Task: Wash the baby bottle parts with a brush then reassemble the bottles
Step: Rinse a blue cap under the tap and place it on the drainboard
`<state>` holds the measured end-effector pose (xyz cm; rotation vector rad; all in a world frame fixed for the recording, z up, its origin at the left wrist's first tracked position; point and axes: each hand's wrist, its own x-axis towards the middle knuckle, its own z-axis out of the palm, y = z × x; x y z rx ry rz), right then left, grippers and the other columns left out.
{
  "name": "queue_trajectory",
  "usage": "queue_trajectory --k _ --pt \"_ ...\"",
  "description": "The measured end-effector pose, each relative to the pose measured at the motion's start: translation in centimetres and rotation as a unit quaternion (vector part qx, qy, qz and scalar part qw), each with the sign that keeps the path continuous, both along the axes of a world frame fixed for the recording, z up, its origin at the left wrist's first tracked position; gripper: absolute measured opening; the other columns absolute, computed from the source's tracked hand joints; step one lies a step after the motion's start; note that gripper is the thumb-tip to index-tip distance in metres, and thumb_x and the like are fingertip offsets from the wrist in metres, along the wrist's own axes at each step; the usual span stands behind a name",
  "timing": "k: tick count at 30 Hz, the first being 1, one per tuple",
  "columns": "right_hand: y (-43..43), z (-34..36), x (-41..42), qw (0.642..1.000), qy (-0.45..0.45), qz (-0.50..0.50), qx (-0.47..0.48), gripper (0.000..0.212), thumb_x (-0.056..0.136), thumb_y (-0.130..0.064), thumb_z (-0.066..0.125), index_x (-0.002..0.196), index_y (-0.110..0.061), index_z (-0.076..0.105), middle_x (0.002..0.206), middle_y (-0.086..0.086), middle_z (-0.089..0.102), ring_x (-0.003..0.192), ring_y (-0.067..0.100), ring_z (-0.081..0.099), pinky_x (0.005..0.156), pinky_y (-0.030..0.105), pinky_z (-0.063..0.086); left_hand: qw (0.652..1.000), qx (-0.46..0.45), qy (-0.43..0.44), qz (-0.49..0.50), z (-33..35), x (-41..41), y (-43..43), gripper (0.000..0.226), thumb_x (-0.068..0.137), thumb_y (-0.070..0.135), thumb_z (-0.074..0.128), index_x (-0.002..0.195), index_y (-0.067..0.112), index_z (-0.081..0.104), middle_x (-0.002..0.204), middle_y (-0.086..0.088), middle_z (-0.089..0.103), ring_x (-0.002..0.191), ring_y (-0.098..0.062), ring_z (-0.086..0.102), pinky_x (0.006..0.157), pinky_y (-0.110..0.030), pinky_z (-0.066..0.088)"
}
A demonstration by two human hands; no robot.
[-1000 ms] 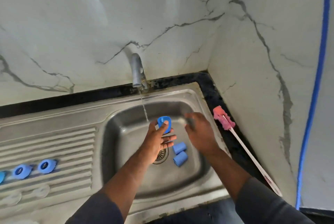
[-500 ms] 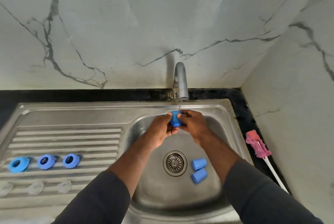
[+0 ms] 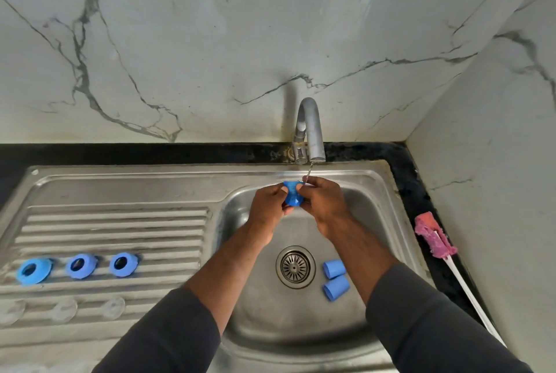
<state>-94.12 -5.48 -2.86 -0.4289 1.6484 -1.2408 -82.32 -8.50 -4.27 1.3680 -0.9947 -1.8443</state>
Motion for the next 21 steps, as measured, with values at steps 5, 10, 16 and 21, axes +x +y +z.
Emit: queue_trajectory --k 5,10,16,21 --pt "0.8 -0.3 0.3 1.0 0.012 -0.006 0.027 0.015 0.1 -0.007 0.055 0.107 -0.008 0.068 0.112 0.019 0.07 0.102 0.03 0.07 0.091 0.043 0.059 1.0 -0.001 0.006 0.009 0.2 -0.1 0.7 0.012 0.098 0.009 0.062 0.093 0.018 0.07 0.09 -0.005 0.074 0.083 -0.016 0.072 0.08 -0.033 0.058" --pt "1.5 0.0 -0.7 0.999 -0.023 0.003 0.026 0.025 0.101 -0.022 0.058 0.117 -0.004 0.065 0.111 0.016 0.072 0.101 0.026 0.071 0.085 0.035 0.06 1.0 -0.002 0.025 0.006 0.4 -0.6 0.8 0.012 0.099 0.013 0.061 0.103 0.011 0.073 0.097 -0.009 0.076 0.092 -0.022 0.074 0.066 -0.023 0.06" --pt "2.2 0.2 -1.2 1.0 0.003 -0.006 0.027 0.025 0.094 -0.028 0.07 0.111 -0.01 0.067 0.104 0.011 0.074 0.086 0.018 0.069 0.068 0.027 0.054 0.999 0.001 0.053 0.008 0.9 -1.1 1.1 0.015 0.093 0.014 0.069 0.108 0.012 0.072 0.098 -0.004 0.077 0.091 -0.017 0.075 0.07 -0.025 0.06" --pt "2.2 0.7 -1.0 0.998 -0.066 -0.014 0.003 0.023 0.102 -0.014 0.056 0.119 -0.002 0.062 0.109 0.016 0.071 0.099 0.025 0.071 0.08 0.032 0.059 0.997 0.052 0.06 0.005 0.9 -1.0 0.7 0.012 0.097 0.017 0.065 0.105 0.01 0.07 0.095 -0.005 0.077 0.086 -0.013 0.075 0.076 -0.026 0.06"
